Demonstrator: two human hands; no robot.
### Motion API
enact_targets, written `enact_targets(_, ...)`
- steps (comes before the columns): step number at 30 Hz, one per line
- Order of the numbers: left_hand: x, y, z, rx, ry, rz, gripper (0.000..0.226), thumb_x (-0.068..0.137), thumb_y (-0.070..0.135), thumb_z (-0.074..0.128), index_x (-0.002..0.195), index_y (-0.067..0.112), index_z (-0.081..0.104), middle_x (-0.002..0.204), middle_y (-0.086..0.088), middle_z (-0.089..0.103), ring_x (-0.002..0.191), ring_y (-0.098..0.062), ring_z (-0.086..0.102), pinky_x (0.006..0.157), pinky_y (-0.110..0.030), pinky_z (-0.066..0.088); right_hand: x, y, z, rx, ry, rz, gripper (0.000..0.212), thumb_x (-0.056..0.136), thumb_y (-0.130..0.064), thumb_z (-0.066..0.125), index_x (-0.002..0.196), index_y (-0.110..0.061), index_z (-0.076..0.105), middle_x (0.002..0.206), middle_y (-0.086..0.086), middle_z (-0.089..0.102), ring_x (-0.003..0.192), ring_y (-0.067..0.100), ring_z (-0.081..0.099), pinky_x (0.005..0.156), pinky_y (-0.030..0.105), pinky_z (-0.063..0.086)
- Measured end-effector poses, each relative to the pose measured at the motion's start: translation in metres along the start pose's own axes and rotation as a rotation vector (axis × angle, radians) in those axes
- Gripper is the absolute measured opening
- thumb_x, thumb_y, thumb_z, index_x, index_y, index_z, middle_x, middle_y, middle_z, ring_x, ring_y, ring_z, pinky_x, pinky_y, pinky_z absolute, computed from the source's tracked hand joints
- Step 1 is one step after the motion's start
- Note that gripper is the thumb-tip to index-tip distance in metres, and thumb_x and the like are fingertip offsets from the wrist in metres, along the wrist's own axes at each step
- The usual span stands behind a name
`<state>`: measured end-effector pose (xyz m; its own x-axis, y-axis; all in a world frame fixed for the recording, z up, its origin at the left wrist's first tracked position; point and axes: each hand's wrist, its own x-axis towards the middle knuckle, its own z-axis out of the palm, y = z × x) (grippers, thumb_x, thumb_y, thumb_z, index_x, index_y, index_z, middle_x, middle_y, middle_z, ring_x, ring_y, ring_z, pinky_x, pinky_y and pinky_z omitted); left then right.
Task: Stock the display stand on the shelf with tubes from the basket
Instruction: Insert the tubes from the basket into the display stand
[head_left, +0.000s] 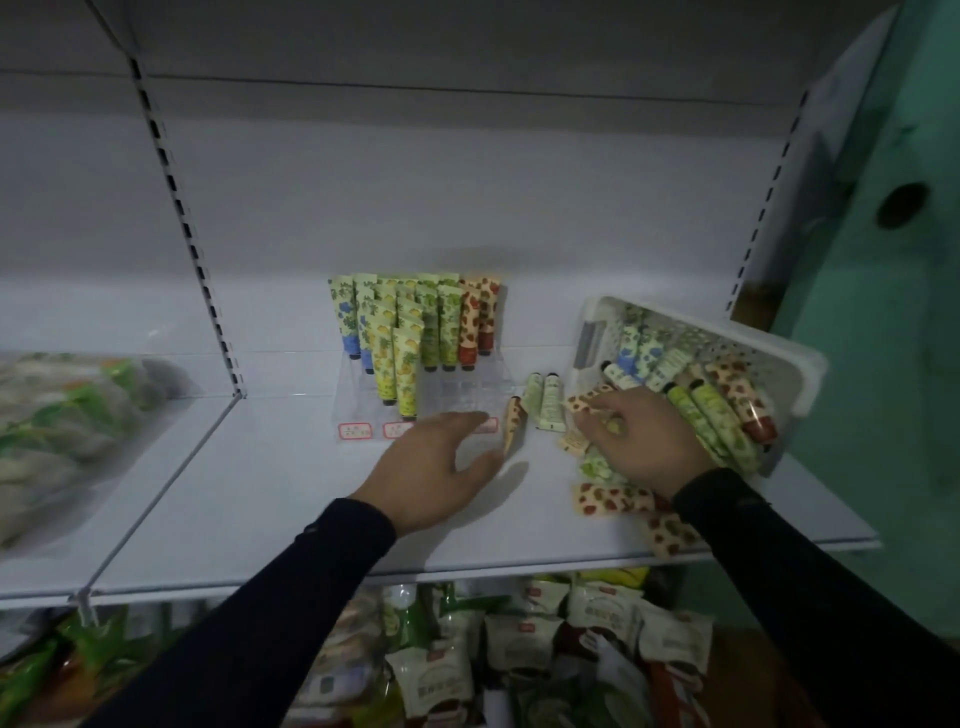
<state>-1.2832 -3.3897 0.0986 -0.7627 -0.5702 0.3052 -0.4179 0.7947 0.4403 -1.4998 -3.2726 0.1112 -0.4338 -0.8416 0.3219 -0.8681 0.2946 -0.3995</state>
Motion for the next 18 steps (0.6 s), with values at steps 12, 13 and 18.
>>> enact_targets(12,0.052,0.091,0.070,0.100,-0.423,0.173,0.065,0.087,0.060,0.052,0.136,0.017,0.050,0.123,-0.011,0.053,0.110,-0.028,0.050,0.093,-0.043,0.046,-0.034,0.050,-0.014,0.031,-0.029,0.052,0.039,0.097,-0.018,0.049,0.136,-0.012,0.052,0.135,0.013,0.050,0.120,0.023,0.050,0.095,0.020,0.032)
enact_targets(13,0.053,0.091,0.074,0.134,-0.425,0.188,0.065,0.085,0.060,0.048,0.132,0.016,0.053,0.120,-0.012,0.054,0.107,-0.029,0.051,0.091,-0.044,0.047,-0.037,0.052,-0.017,0.008,-0.099,0.038,0.044,0.097,-0.017,0.048,0.140,-0.015,0.046,0.140,0.011,0.045,0.125,0.022,0.046,0.098,0.020,0.031)
enact_targets(18,0.056,0.078,0.083,0.201,-0.329,0.260,0.040,0.093,0.038,0.056,0.125,0.014,0.058,0.119,-0.012,0.057,0.106,-0.034,0.053,0.088,-0.045,0.047,-0.045,0.060,-0.036,-0.045,-0.467,-0.059,0.082,0.086,-0.047,0.064,0.151,-0.034,0.017,0.157,-0.004,0.016,0.139,0.016,0.027,0.112,0.033,0.031)
